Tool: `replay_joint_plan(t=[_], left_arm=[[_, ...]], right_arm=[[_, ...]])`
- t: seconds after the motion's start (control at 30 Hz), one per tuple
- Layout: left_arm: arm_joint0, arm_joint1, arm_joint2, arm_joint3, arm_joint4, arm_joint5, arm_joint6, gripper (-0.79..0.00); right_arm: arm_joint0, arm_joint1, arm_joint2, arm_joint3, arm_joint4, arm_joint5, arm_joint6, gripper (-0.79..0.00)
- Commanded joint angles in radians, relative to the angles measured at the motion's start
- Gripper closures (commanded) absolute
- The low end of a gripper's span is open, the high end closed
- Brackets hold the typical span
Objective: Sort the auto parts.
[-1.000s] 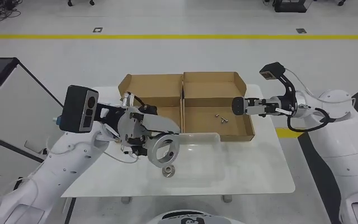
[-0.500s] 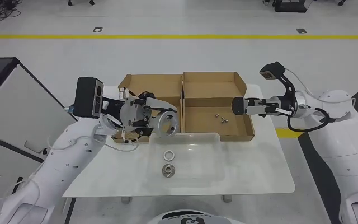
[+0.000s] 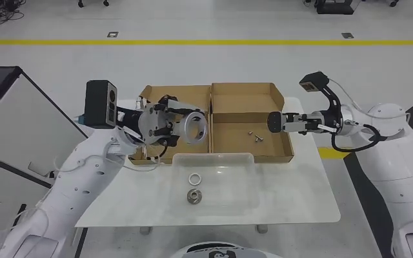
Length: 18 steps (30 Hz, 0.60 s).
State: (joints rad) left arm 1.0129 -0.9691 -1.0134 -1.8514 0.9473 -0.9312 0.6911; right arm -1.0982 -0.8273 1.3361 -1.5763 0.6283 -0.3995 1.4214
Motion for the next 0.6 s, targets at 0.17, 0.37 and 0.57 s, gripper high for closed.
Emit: replay_joint_plan(t=[0.17,0.37,0.57], left_arm=[[0.017,-0.016,-0.021,0.008,-0.033,-0.026,0.080,0.000],[0.024,-0.039,-0.024,-0.009,-0.090,-0.041,0.157,0.000],[0.032,-0.060,-0.052,-0.007,-0.119,-0.055,0.143,0.000]], right_arm=[[0.000,0.000,0.000,0.000,0.000,0.000,0.000,-0.785],[0.000,0.000,0.000,0.000,0.000,0.000,0.000,-0.785],[0.000,0.000,0.000,0.000,0.000,0.000,0.000,-0.785]])
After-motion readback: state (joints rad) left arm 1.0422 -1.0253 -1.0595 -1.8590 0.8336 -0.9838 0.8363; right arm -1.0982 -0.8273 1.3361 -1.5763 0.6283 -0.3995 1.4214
